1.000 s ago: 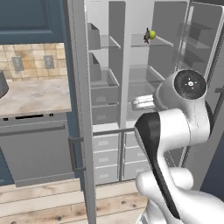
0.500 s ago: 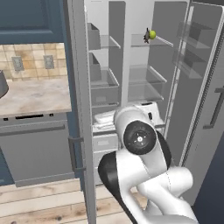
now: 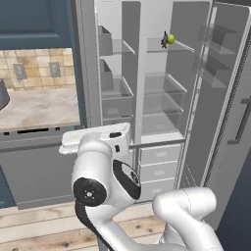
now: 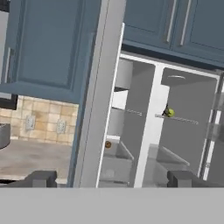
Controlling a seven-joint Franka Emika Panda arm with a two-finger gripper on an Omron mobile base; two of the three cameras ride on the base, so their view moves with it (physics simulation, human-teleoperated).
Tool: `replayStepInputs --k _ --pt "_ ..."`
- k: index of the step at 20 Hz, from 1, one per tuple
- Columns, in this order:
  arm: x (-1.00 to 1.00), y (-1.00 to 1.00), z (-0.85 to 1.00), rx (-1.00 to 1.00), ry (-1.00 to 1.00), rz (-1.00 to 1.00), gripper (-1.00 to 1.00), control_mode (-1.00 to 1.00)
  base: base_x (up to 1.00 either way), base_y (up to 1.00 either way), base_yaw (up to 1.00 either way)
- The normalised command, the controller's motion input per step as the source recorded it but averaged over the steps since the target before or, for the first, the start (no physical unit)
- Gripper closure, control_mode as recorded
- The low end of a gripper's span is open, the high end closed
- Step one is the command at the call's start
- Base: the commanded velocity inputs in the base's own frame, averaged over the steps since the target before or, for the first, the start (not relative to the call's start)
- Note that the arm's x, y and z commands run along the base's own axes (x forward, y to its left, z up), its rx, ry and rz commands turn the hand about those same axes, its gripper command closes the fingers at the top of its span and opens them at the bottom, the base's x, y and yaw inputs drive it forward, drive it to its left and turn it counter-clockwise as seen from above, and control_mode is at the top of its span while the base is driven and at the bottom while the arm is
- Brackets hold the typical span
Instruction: Pick up the frozen fish from the freezer, place it on any shelf in the fridge, and close the fridge and freezer doors when done.
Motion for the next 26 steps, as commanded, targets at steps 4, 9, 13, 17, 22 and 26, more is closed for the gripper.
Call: replayStepInputs --k 4,9,13,17,22,26 --pt "0.66 1.00 -0.02 0.10 -0.04 -0.32 -1.00 -1.00 0.00 0.00 0.00" --pt "0.74 0.70 -0.08 0.04 0.02 -0.43 -1.00 -1.00 0.00 0.00 0.00" --pt "0.49 0.27 -0.06 -0.01 0.04 -0.37 -1.00 -1.00 0.00 0.00 0.00" --pt "0.21 0.02 -0.09 -0.01 0.00 -0.07 -1.00 -1.00 0.00 0.00 0.00" --pt "0.06 -0.08 -0.40 0.00 0.00 -0.03 -1.00 -1.00 0.00 0.00 0.00" --pt "0.47 0.00 -0.11 0.00 0.00 -0.08 -1.00 -1.00 0.00 0.00 0.00"
